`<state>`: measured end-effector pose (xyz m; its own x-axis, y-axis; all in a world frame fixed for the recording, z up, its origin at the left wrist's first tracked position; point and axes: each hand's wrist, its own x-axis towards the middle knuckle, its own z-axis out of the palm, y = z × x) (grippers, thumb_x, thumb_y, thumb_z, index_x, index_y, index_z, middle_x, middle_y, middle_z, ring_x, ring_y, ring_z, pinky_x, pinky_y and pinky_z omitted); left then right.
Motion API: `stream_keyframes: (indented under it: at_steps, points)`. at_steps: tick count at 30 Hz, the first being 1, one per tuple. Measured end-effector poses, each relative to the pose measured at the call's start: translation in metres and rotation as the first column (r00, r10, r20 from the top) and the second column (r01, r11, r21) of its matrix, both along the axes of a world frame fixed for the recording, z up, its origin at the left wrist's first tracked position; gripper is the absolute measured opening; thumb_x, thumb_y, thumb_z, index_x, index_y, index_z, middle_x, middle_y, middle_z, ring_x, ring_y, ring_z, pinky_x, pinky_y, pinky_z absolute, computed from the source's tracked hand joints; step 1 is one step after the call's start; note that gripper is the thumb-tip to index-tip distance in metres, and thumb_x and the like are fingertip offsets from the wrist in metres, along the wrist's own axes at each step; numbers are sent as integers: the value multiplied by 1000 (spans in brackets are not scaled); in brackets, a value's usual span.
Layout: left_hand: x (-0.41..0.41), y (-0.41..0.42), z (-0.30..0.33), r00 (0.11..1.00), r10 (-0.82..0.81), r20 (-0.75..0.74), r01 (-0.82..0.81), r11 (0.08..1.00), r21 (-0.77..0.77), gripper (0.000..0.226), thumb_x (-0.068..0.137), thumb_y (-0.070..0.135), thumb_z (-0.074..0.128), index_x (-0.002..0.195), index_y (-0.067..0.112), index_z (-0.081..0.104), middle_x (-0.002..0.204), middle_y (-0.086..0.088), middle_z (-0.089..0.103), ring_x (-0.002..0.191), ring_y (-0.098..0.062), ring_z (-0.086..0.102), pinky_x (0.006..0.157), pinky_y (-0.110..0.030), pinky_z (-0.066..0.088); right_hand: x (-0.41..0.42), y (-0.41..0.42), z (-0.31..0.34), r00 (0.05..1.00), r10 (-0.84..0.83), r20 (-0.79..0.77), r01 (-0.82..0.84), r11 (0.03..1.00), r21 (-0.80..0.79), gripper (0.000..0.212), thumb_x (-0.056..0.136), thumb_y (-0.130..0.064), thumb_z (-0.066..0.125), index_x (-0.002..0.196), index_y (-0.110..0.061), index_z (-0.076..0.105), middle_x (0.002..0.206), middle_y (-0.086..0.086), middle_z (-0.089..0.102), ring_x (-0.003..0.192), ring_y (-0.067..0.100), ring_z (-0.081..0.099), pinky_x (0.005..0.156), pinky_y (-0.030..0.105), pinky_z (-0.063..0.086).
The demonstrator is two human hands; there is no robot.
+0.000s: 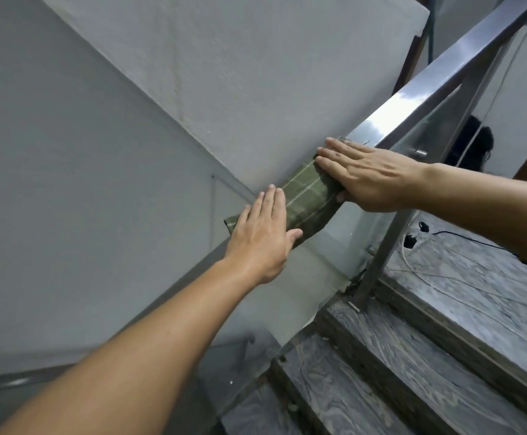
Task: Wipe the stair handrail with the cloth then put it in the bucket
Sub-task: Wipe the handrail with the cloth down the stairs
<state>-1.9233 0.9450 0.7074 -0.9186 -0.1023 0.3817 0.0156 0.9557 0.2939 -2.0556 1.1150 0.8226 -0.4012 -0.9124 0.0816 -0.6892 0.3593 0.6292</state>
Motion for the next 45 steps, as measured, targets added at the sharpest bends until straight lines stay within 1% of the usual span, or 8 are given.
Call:
stream_keyframes:
  at_steps: [3,7,11,21,29,34,39,45]
  points:
    - [27,-16,-20,1000,28,-13,-28,1000,-12,75,97,51,31,151,9,-1,162,-8,3,147,-25,13,118,-40,16,17,-18,-16,998,62,10,-63,997,54,74,93,-43,42,147,-1,14,158,20,8,146,30,-5,119,41,2]
    - [65,-36,-44,997,64,30,-64,998,-13,82,93,55,36,151,15,-5,163,-3,0,142,-27,23,112,-43,25,43,-41,-30,979,183,89,-191,977,93,73,90,-42,52,146,-8,22,152,19,30,142,33,25,118,45,17]
    - [101,-59,-71,994,92,65,-92,996,-4,83,93,55,39,151,20,-9,162,0,-2,140,-27,25,109,-45,28,67,-65,-52,960,266,80,-275,951,138,73,92,-52,42,148,-10,20,142,16,42,130,33,39,114,45,26]
    - [192,-114,-150,980,193,41,-193,981,-4,85,90,56,42,151,22,-5,138,-10,36,122,-28,39,104,-43,34,157,-128,-129,946,319,54,-323,936,137,73,87,-56,43,144,-13,30,127,19,53,113,38,52,100,48,41]
    - [287,-166,-221,962,264,77,-266,964,26,83,92,52,45,152,22,-5,141,-10,33,130,-27,34,110,-44,28,250,-189,-203,933,356,40,-359,923,140,72,87,-56,44,143,-14,27,122,20,55,107,39,56,92,49,47]
    - [353,-199,-263,948,298,114,-303,953,27,84,92,50,46,151,22,-7,146,-6,30,135,-24,29,116,-42,19,308,-231,-248,931,362,55,-366,915,172,74,88,-61,27,145,-14,24,122,19,56,106,36,55,93,47,46]
    - [415,-227,-308,905,374,202,-391,919,53,84,94,46,46,150,24,-13,162,-5,6,149,-20,1,121,-47,-3,370,-270,-297,920,389,43,-390,902,185,75,89,-61,28,146,-14,17,126,20,52,110,35,51,96,46,42]
    - [493,-278,-362,858,386,338,-445,888,117,93,90,43,55,150,26,-15,162,-9,2,149,-23,0,121,-46,7,446,-325,-360,909,403,111,-418,885,207,74,90,-59,31,145,-14,12,127,20,50,110,35,51,97,47,42]
